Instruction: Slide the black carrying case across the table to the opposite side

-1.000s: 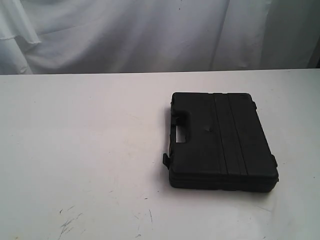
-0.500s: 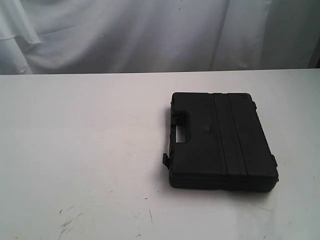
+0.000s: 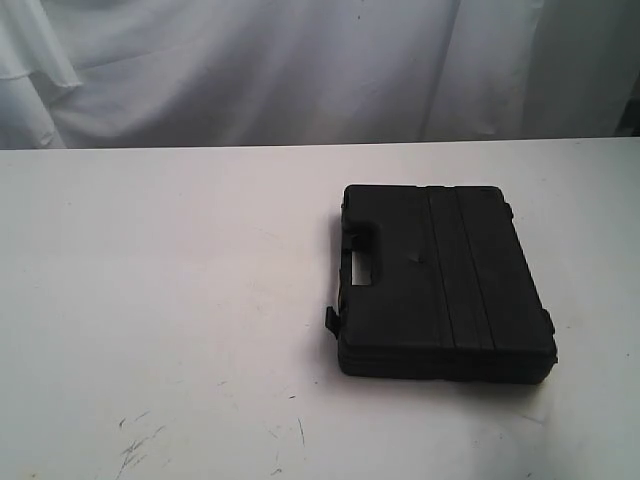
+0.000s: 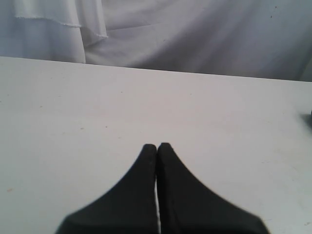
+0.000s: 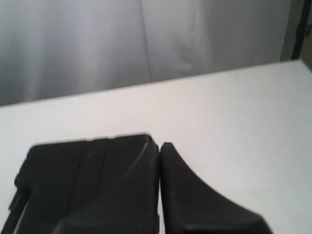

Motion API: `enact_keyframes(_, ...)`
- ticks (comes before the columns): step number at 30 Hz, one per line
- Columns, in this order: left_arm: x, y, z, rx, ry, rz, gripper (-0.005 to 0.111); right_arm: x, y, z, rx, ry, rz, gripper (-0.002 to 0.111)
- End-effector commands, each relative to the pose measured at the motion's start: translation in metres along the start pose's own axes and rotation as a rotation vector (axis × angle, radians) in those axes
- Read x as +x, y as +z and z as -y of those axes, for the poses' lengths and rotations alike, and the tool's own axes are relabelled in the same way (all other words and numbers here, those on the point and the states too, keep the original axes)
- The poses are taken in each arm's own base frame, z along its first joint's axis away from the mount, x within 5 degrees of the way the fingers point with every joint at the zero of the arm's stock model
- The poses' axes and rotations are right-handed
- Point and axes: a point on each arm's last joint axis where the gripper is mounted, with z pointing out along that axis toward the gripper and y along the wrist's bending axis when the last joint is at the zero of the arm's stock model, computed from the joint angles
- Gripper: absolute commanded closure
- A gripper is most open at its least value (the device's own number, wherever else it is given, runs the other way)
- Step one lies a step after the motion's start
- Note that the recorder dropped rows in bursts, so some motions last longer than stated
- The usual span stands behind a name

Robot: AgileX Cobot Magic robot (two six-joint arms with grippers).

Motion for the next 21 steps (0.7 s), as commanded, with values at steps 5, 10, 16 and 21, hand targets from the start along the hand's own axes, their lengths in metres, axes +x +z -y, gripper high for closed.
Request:
enact_keyframes(5, 0.001, 0.0, 0.0, -0.002, -0.002, 0.008, 0.107, 0.019, 0.003, -0.002, 0.004, -0.007, -0.21, 0.108)
enact_keyframes(10, 0.001, 0.0, 0.0, -0.002, -0.002, 0.008, 0.107, 0.008, 0.005, -0.007, -0.023, 0.099, -0.109, 0.108)
enact_keyframes(16, 0.001, 0.0, 0.0, -0.002, -0.002, 0.008, 0.107, -0.01, 0.014, -0.032, -0.091, 0.055, -0.252, 0.108)
enact_keyframes(21, 0.001, 0.0, 0.0, -0.002, -0.002, 0.008, 0.107, -0.028, 0.031, -0.068, -0.168, 0.005, -0.373, 0.108)
